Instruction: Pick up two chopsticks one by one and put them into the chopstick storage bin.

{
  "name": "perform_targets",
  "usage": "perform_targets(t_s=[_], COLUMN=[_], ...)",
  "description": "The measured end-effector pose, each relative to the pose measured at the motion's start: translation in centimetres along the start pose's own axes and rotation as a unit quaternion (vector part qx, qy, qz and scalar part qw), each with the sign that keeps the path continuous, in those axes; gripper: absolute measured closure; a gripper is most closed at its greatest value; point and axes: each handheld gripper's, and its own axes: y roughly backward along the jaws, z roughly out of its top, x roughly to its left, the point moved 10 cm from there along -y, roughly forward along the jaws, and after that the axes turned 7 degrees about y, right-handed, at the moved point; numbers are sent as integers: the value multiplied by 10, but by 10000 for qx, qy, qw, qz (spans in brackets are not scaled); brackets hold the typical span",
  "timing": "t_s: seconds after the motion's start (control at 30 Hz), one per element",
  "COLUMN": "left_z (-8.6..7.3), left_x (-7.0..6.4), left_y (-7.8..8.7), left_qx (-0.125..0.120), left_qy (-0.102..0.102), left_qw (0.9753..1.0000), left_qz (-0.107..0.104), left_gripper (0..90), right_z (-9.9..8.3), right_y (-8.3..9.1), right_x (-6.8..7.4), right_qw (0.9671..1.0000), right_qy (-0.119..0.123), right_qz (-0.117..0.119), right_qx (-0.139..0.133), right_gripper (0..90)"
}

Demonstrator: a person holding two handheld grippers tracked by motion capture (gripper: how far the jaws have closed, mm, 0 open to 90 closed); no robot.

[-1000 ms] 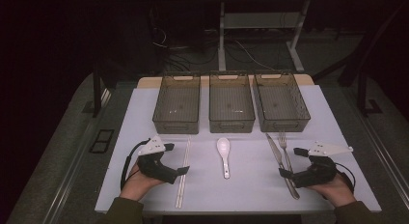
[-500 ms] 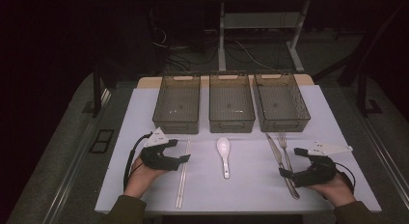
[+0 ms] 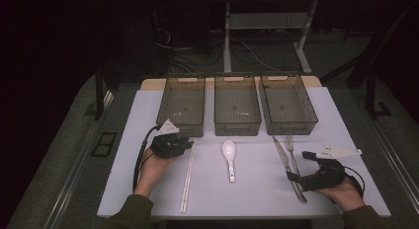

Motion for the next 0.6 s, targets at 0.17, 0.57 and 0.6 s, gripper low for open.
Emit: perform_targets(t_s=[0.17, 0.57, 0.6], left_z=[0, -3, -3], left_x=[7, 14, 14], left_y=[-13, -25, -26], left_qx=[146, 350, 360], left_qy=[-19, -101, -102], left_qw=[9998, 9988, 9988], left_qz=[115, 312, 308], left_gripper=[750, 849, 854], right_z=[-1, -1, -1], right_y=[0, 1, 1], right_x=[0, -1, -1], right_qw=[10000, 10000, 10000], right_qy=[-16, -13, -18], right_qz=[-23, -30, -30], right_qx=[23, 13, 12], right_gripper=[8, 8, 8])
